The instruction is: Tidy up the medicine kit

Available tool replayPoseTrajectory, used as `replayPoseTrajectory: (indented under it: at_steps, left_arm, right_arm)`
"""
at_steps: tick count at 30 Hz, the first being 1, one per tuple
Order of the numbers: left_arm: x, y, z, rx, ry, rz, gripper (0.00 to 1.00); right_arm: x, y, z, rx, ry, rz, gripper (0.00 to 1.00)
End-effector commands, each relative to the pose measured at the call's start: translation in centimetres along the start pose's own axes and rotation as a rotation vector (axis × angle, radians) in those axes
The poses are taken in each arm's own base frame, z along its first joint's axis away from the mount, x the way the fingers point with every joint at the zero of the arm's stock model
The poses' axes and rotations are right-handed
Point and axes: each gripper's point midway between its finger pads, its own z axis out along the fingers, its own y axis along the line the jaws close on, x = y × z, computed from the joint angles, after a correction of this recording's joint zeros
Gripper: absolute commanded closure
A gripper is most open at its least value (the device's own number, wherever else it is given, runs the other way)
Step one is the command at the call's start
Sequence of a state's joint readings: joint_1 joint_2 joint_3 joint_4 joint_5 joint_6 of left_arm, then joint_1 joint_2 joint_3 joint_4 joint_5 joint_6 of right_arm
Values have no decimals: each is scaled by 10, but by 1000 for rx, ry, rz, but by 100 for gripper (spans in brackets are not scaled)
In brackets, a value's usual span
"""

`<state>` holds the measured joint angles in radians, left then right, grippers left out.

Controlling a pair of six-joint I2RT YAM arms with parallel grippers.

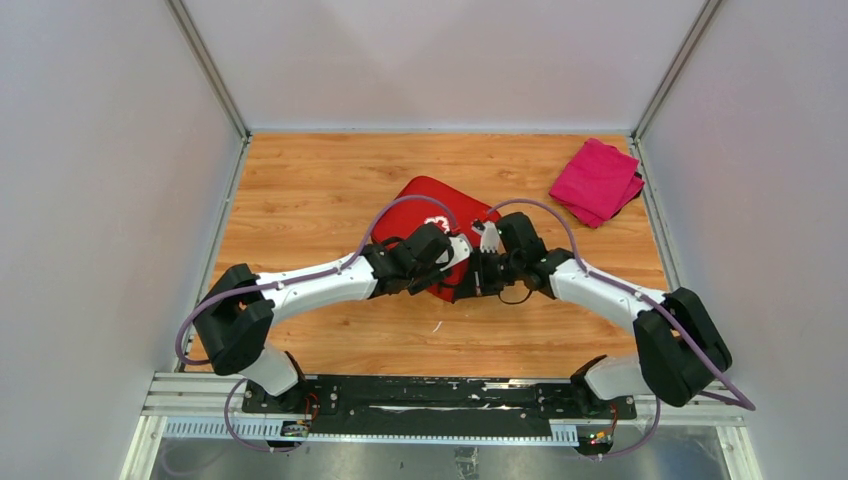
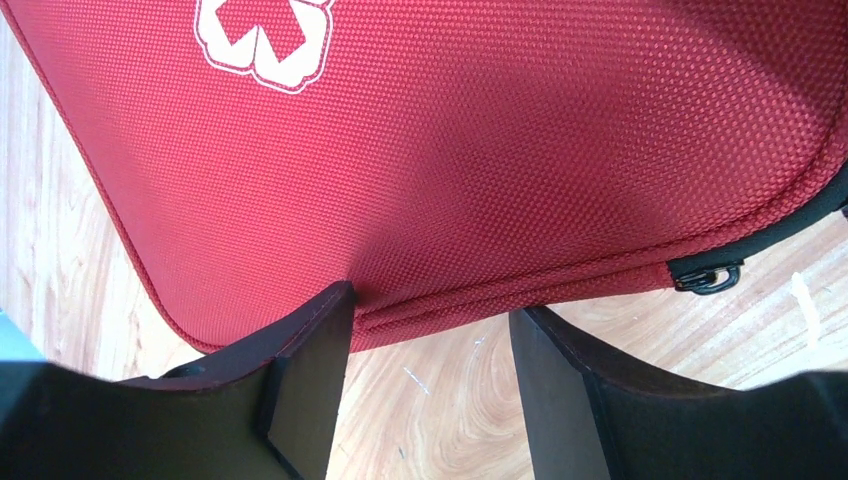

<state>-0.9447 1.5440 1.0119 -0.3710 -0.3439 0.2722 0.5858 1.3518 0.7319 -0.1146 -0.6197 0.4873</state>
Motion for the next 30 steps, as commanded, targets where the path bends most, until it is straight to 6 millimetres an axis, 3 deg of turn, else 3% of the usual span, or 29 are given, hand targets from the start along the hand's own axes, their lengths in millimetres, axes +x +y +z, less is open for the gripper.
replayPoseTrajectory:
  at_steps: [1, 9, 16, 24, 30]
  left_arm:
    - [-28, -1, 6, 10, -84, -73, 38]
    - [-28, -5, 3, 31, -91, -98, 39]
    - [-34, -3, -7, 40, -125, -123, 38]
    - [-42, -6, -8, 64, -159, -140, 38]
    - [-41, -8, -11, 77, -164, -149, 38]
  right_arm:
    - [5, 38, 13, -96, -18, -28, 100]
    - [-22, 34, 16, -60, -222, 105, 100]
    - [-27, 16, 4, 31, -323, 138, 100]
    - [-34, 27, 14, -44, -313, 135, 100]
    - [-40, 18, 13, -12, -353, 162, 100]
